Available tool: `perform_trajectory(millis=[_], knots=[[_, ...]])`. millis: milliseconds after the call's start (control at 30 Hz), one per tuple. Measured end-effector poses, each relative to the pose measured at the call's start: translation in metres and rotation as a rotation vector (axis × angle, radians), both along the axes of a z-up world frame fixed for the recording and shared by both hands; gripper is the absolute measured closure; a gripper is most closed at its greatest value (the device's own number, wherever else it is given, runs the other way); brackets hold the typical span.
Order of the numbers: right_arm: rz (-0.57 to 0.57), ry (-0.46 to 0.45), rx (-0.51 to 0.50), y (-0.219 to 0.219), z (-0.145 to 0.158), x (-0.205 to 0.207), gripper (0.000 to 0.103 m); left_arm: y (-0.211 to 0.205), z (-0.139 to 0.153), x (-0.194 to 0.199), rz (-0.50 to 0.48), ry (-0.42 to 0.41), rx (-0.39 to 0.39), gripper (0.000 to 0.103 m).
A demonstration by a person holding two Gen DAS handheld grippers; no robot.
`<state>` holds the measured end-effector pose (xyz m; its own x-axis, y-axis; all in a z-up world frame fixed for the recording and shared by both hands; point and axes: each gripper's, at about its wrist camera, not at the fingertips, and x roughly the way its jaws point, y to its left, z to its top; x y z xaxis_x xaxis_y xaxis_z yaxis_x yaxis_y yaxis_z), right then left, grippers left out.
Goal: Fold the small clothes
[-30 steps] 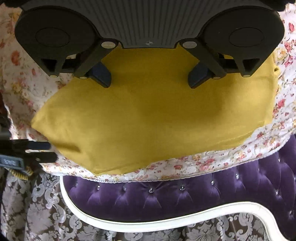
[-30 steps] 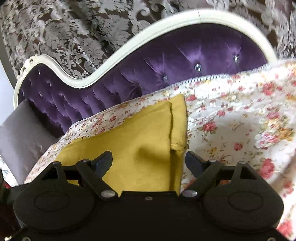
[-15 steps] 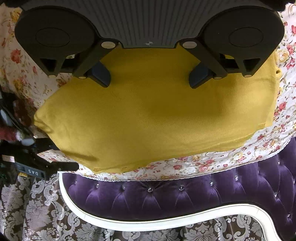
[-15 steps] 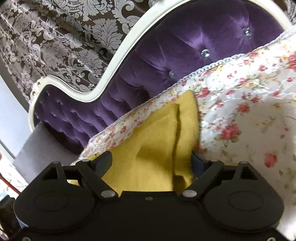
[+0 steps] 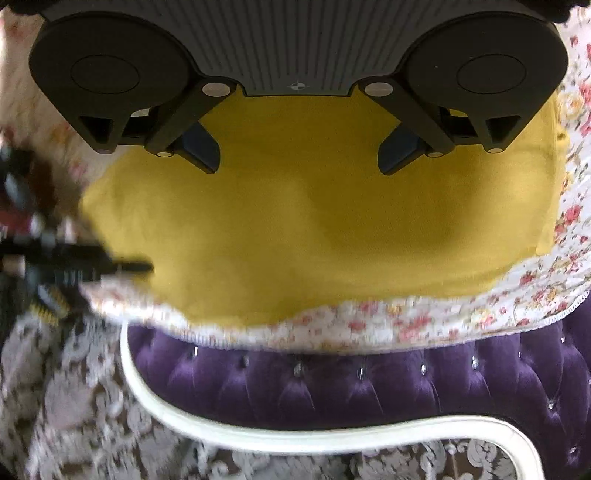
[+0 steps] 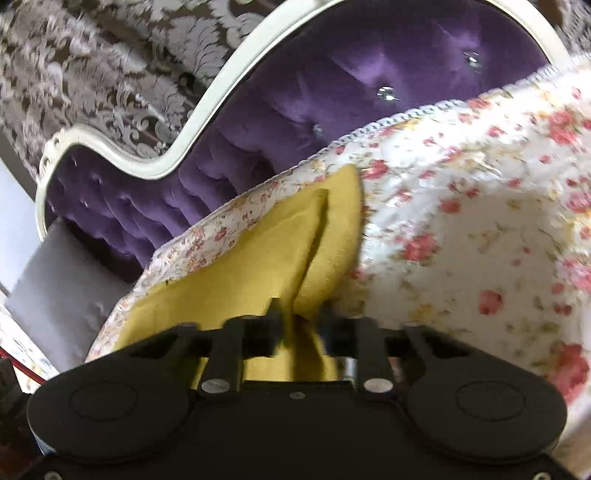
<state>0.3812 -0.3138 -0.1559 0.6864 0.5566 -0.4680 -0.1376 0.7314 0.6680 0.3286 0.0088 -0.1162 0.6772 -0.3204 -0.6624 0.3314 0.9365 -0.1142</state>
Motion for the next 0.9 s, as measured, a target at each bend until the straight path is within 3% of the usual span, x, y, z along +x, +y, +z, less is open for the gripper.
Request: perform_trajectory(millis=[67, 233, 367, 433, 633, 900], knots=[[-0.009, 0.002, 0.034, -0.004, -0.002, -0.003, 0.082, -0.007, 0.008, 0.008, 0.001, -0.021, -0.004, 0.01], [-0.002, -0.05, -0.008, 0.008, 0.011, -0.007, 0.083, -0.029, 0.006, 0.04, 0.023, -0.017, 0.03, 0.01], [-0.006, -0.069, -0.05, 0.017, 0.024, -0.008, 0.084, -0.045, -0.019, 0.063, 0.021, 0.032, 0.149, 0.008], [-0.009, -0.066, -0.076, 0.022, 0.03, -0.007, 0.084, -0.051, -0.021, 0.061, -0.009, -0.003, 0.204, 0.008], [0.003, -0.08, -0.165, 0.048, 0.053, -0.007, 0.084, 0.0, 0.008, 0.043, 0.059, 0.0, -0.029, 0.009], [0.134, -0.161, -0.229, 0.137, 0.095, -0.009, 0.084, 0.09, 0.027, 0.013, 0.148, 0.004, -0.165, 0.009]])
